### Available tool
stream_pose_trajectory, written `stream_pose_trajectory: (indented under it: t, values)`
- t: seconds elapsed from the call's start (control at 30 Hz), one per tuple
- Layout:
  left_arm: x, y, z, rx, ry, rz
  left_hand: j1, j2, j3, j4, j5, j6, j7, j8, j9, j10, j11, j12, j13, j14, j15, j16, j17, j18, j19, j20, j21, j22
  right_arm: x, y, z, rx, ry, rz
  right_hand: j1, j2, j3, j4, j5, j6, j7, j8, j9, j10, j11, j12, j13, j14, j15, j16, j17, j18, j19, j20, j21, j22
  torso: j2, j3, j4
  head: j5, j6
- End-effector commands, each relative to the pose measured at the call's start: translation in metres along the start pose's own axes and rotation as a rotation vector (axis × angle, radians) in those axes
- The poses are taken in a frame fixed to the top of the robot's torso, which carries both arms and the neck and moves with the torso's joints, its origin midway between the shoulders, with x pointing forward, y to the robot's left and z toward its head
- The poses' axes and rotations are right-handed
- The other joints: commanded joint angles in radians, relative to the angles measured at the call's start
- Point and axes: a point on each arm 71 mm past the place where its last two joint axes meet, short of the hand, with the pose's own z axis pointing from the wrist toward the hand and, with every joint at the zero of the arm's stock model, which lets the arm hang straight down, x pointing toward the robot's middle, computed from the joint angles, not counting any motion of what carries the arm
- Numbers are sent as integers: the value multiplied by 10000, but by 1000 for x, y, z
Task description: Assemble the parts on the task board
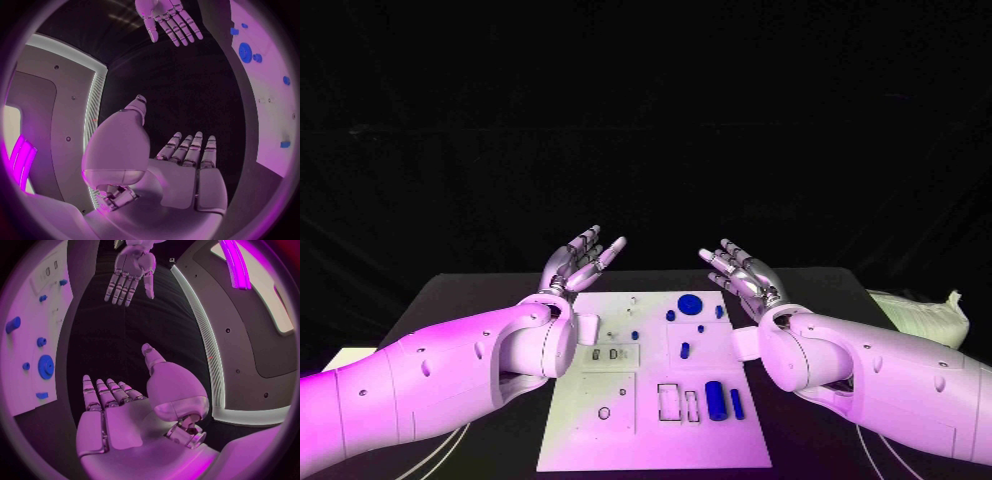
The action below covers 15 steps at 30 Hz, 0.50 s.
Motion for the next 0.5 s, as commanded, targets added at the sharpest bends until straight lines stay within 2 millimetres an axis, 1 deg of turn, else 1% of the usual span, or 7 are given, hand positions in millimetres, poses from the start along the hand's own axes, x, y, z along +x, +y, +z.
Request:
stream_pose_trajectory:
  t: [0.03,0.2,0.27,0.3,0.33,0.37,0.5]
  values:
    - [6,-3,0,309,687,-9,509,97,135,132,76,385,823,116,54,425,160,118,53,368,70,113,56,176,225,186,112,55,15,-5,0,322,2256,-242,681,56,50,-361,47,352,1430,117,58,379,227,115,63,290,152,99,49,167,110,173,73,40,1,0,-4,1,0]
    - [6,-3,0,309,687,-9,635,453,300,88,72,1691,1111,394,209,1903,518,392,202,2423,291,579,305,55,1482,227,540,278,19,-9,0,528,2978,-373,1387,-4,163,-835,39,1760,1597,361,232,2169,399,374,225,2057,287,361,218,312,1536,155,480,258,1,0,-4,1,0]
    - [6,-3,0,309,687,-9,741,644,369,33,91,2990,1178,733,376,3614,633,808,390,4848,293,1311,629,60,4101,264,1480,760,19,-10,0,569,3110,-400,1762,-66,262,-1082,19,3173,1596,700,420,3869,451,737,393,3832,307,752,394,602,2710,122,862,435,1,0,-4,1,0]
    - [6,-3,0,309,687,-9,822,752,383,-26,115,4105,1169,1025,519,5298,502,1225,568,5576,105,1613,731,200,5343,158,2022,990,20,-10,0,580,3146,-408,1949,-89,325,-1203,6,3937,1551,873,507,4948,418,960,477,4847,259,970,467,761,3393,109,1091,529,1,0,-4,1,0]
    - [6,-3,0,309,687,-9,840,773,389,-37,109,4304,1166,1083,546,5591,484,1304,601,5713,52,1673,753,234,5470,151,2089,1015,20,-10,0,583,3157,-410,2080,-102,378,-1290,-4,4572,1489,1010,572,5896,339,1149,539,5687,173,1142,515,895,3946,123,1277,599,1,0,-4,1,0]
    - [-24,-2,0,370,580,36,922,828,388,-102,91,5446,1066,1394,695,6391,348,1560,684,6250,-138,1888,844,357,6020,136,2366,1114,-9,0,8,-984,1678,-2648,2198,-112,442,-1376,-16,5414,1415,1204,661,6950,217,1384,610,6705,43,1367,583,1035,4575,126,1493,677,35,-3,16,42,12]
    - [-32,-6,-3,355,622,18,1196,959,340,-356,74,6356,743,1667,762,7623,-89,1851,739,7807,-617,2442,1206,395,7674,-336,3146,1375,-12,6,10,-1498,1638,-3447,2382,-140,719,-1604,-104,7700,1128,1587,784,8307,-171,1588,542,8346,-365,1664,602,1391,5682,85,1904,745,121,-13,8,46,40]
